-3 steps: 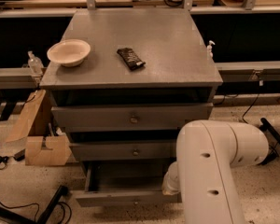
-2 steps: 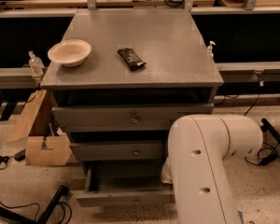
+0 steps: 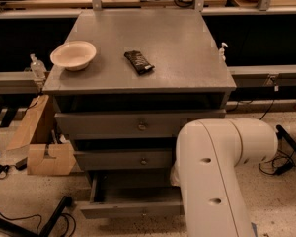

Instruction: Open bottom drawer

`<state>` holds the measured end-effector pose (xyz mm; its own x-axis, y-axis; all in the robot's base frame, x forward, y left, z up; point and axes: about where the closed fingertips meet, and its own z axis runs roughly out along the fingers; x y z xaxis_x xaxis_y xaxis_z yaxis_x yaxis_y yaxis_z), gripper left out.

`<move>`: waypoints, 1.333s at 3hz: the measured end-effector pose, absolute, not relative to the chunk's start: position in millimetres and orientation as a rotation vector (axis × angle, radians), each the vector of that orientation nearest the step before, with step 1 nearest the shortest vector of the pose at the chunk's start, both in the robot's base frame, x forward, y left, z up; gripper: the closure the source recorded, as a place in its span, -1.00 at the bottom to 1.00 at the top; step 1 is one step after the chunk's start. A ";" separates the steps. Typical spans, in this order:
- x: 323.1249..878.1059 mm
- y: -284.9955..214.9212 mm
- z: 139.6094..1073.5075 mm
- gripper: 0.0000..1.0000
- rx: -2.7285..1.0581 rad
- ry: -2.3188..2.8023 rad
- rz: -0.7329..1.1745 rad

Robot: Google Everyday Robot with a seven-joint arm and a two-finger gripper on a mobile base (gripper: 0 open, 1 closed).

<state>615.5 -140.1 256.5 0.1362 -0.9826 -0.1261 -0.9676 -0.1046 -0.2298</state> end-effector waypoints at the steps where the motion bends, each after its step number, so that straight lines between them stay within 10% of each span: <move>1: 608.2 -139.6 233.0 1.00 -2.138 1.936 -0.044; 4: 581.1 -125.8 164.3 1.00 -2.059 1.979 0.112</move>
Offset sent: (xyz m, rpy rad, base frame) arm -0.0263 0.0088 -0.0949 0.1186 0.0866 -0.0654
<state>581.1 -125.8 164.3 0.0572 -0.9668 -0.2490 -0.9888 -0.0204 -0.1478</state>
